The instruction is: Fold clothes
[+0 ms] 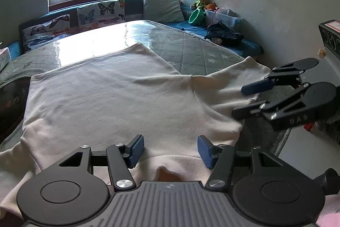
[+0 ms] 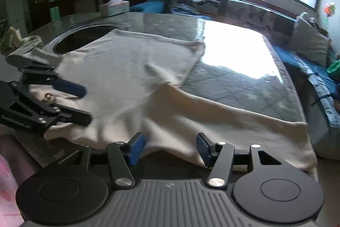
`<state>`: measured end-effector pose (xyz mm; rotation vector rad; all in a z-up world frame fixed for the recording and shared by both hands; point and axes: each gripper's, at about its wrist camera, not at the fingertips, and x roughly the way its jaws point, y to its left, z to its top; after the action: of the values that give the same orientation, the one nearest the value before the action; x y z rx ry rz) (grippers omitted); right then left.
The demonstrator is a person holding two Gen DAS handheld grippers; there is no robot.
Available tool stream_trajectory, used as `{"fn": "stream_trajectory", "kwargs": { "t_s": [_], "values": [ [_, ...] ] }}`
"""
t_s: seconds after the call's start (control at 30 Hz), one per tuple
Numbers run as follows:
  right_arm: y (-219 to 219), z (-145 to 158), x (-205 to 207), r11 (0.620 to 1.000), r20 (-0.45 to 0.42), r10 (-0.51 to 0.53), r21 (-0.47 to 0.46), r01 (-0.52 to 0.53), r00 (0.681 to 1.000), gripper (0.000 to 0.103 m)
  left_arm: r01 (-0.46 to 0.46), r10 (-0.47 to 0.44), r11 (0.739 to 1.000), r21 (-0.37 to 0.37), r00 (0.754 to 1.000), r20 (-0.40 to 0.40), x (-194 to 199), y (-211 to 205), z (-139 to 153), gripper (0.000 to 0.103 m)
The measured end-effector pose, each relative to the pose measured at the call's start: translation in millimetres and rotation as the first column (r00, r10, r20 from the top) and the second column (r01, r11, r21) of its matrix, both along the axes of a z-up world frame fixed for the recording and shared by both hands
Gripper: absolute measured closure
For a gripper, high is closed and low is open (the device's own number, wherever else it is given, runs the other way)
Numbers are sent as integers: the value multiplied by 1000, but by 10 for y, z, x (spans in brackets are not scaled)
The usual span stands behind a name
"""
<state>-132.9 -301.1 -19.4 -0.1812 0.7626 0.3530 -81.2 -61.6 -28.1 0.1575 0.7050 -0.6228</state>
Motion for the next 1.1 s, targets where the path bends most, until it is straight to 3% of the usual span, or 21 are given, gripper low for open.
{"fn": "stream_trajectory", "kwargs": {
  "t_s": [0.17, 0.43, 0.7, 0.83, 1.1],
  "values": [
    [-166, 0, 34, 999, -18, -44, 9, 44, 999, 47, -1, 0, 1000, -7, 1000, -3, -17, 22, 3, 41],
    [-403, 101, 115, 991, 19, -117, 69, 116, 993, 46, -112, 109, 989, -96, 994, -31, 51, 410, 138, 40],
    [-754, -3, 313, 964, 14, -263, 52, 262, 965, 46, -287, 279, 945, -158, 958, -68, 237, 974, 150, 38],
    [-887, -93, 353, 951, -4, -306, 46, 306, 952, 46, -385, 385, 906, -175, 922, -41, 253, 1349, 206, 38],
    [-920, -113, 358, 949, 3, -312, 52, 312, 950, 42, -638, 639, 766, -83, 769, -12, 304, 2167, 159, 40]
  ]
}}
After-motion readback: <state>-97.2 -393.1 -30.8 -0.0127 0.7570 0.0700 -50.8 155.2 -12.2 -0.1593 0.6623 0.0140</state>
